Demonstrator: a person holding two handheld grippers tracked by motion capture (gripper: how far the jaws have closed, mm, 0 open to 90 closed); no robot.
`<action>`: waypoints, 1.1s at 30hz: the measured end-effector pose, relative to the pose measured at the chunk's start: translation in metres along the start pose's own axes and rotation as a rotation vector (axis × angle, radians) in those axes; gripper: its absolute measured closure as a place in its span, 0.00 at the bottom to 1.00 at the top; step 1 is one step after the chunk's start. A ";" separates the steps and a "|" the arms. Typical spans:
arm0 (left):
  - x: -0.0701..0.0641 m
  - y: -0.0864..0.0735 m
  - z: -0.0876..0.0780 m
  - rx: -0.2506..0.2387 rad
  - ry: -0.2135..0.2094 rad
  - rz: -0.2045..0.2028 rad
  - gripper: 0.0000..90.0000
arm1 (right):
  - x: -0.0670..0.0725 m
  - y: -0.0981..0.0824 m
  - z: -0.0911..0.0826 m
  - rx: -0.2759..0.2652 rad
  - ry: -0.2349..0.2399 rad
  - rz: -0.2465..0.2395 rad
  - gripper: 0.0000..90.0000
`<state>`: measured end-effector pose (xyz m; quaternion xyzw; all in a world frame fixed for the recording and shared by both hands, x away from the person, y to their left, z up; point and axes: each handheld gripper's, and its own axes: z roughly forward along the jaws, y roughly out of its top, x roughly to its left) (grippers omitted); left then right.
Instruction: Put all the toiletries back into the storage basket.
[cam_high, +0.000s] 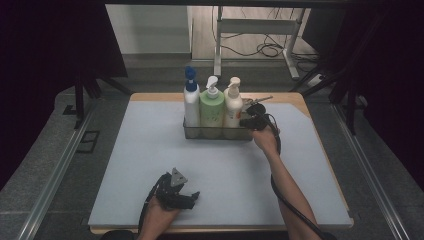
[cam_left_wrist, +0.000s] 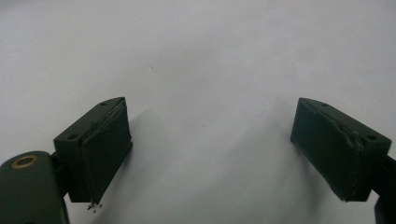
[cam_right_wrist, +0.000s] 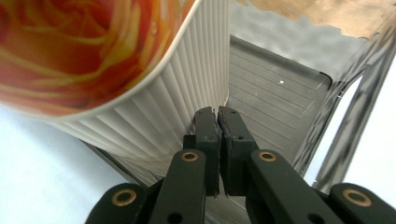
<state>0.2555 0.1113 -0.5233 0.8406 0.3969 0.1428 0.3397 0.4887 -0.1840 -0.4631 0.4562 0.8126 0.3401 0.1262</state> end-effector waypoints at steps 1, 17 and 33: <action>0.000 0.000 0.000 0.000 0.000 0.000 0.13 | 0.000 0.000 0.000 -0.001 0.001 -0.005 0.97; 0.000 0.000 0.000 0.000 0.000 0.000 0.13 | 0.006 -0.001 -0.001 -0.003 0.004 -0.027 1.00; 0.000 0.000 0.000 0.001 0.001 0.002 0.13 | 0.010 -0.003 -0.005 -0.006 0.013 -0.042 1.00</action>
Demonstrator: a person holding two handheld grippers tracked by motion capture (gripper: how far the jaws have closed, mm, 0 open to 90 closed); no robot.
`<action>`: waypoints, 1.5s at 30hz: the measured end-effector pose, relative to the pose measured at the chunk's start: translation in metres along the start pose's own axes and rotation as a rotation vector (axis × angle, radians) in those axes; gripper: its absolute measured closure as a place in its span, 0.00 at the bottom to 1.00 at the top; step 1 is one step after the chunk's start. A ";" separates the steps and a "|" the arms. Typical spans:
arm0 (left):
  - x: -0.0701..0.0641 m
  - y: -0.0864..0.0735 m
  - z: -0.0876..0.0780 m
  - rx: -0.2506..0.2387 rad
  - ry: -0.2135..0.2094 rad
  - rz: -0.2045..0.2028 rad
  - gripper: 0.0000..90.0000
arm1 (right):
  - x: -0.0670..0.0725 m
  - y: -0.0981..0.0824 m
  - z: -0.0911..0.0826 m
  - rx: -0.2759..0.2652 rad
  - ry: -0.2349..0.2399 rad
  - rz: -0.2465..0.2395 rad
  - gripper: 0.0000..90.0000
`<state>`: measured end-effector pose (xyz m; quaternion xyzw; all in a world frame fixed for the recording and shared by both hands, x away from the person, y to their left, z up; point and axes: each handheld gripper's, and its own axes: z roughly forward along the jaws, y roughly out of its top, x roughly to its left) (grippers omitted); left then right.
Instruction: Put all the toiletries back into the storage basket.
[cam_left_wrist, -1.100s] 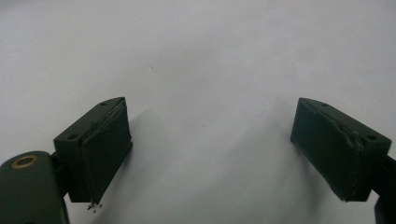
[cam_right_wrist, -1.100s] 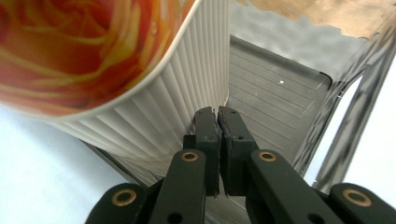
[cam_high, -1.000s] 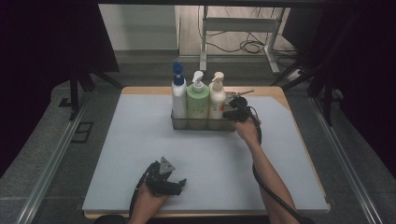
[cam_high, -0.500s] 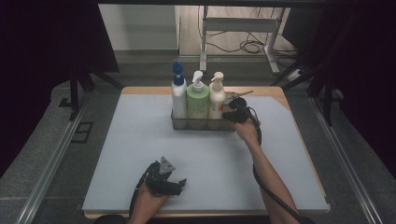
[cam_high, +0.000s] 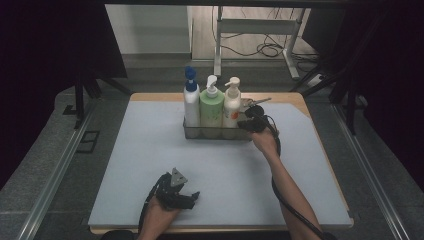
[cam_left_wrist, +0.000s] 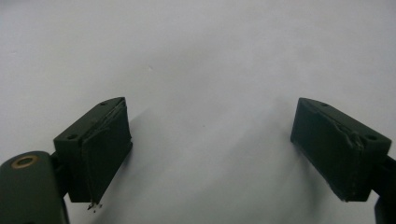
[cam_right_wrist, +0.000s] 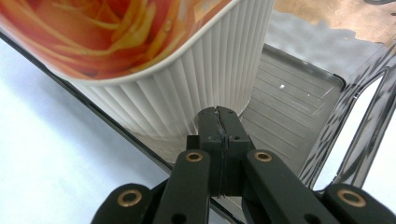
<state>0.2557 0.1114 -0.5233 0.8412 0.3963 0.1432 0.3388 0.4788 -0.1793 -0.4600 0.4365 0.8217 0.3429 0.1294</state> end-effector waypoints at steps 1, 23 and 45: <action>0.000 0.000 0.000 0.000 0.000 0.000 0.13 | 0.000 0.000 0.000 0.000 0.001 0.000 1.00; 0.000 0.000 0.000 -0.001 0.000 0.000 0.13 | 0.001 -0.001 -0.011 -0.031 -0.054 -0.064 0.79; 0.000 0.000 0.000 -0.001 0.000 0.001 0.13 | 0.004 -0.002 -0.036 -0.075 -0.046 -0.078 0.52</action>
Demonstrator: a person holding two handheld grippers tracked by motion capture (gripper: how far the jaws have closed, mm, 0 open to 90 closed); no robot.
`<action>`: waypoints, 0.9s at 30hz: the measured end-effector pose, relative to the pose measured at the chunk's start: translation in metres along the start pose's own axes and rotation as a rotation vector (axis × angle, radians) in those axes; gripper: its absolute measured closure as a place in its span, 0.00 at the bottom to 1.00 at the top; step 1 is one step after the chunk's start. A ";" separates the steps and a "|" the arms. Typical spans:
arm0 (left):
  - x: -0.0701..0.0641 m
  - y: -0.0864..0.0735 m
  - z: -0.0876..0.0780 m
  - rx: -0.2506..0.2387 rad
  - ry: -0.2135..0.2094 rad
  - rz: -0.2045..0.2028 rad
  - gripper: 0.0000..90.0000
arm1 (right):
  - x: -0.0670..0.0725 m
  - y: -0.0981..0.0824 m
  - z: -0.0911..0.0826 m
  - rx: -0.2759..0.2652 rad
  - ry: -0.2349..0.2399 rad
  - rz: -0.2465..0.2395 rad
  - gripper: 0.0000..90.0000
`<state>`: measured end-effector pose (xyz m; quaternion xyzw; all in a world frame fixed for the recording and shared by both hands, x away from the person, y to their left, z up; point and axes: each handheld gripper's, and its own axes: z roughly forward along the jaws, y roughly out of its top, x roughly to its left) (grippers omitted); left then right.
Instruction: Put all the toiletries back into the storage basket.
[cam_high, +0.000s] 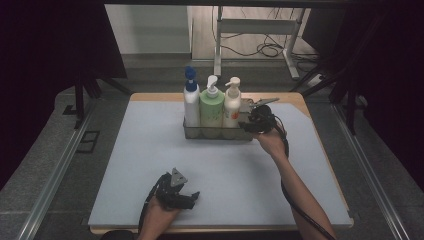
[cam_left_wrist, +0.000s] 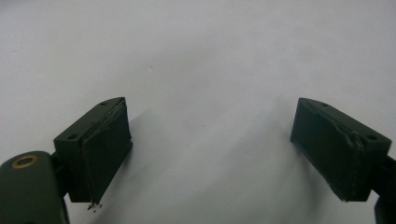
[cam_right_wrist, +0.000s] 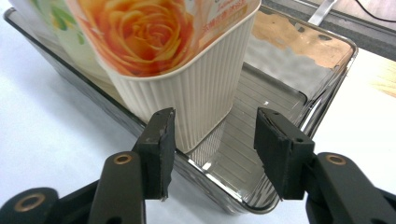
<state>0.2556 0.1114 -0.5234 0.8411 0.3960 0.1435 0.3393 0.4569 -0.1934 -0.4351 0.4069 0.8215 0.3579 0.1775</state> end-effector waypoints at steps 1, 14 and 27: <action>0.000 0.000 0.000 0.000 0.000 0.000 0.13 | 0.000 0.000 -0.001 -0.003 0.000 0.002 0.50; 0.000 0.000 0.000 -0.002 0.000 0.000 0.13 | 0.000 -0.010 -0.018 -0.017 0.027 0.010 0.30; 0.000 0.000 0.000 -0.001 0.001 -0.001 0.13 | 0.001 -0.023 -0.039 -0.033 0.034 -0.020 0.20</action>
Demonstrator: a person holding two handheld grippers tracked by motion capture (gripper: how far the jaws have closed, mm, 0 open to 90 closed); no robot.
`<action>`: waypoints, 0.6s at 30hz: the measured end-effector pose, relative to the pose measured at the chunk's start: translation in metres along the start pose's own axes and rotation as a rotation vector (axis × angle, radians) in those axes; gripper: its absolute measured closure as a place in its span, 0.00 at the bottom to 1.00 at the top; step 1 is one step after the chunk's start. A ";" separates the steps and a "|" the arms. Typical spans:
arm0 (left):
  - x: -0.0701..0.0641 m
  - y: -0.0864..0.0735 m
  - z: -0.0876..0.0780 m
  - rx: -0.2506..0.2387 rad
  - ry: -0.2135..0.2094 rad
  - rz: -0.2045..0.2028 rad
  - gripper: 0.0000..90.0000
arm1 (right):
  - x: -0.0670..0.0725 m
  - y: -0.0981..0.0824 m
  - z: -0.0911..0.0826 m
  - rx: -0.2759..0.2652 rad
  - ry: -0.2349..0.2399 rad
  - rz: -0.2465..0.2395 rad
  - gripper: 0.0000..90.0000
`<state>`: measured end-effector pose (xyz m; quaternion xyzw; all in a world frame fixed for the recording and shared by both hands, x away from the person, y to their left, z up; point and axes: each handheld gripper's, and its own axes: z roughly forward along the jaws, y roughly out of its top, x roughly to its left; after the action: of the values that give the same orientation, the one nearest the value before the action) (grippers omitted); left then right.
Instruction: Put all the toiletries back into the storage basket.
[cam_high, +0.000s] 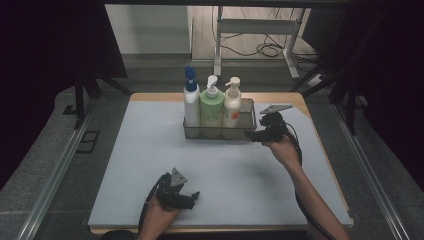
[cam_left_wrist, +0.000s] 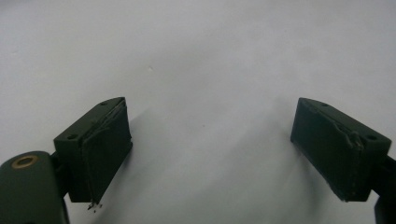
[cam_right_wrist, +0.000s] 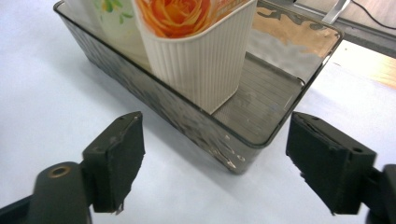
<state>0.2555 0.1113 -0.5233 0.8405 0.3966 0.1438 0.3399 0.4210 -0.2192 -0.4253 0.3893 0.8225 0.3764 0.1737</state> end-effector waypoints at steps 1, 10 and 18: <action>0.000 0.000 0.000 0.000 0.000 0.000 0.13 | 0.001 -0.001 -0.002 0.000 0.002 -0.006 0.19; 0.000 0.000 0.000 0.000 0.000 0.000 0.13 | 0.008 -0.014 -0.018 0.013 0.004 -0.063 0.14; 0.000 0.000 0.000 -0.001 0.000 0.001 0.13 | 0.009 -0.036 -0.029 0.022 -0.009 -0.076 0.05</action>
<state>0.2555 0.1113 -0.5234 0.8405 0.3964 0.1441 0.3400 0.3797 -0.2413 -0.4330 0.3614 0.8399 0.3588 0.1875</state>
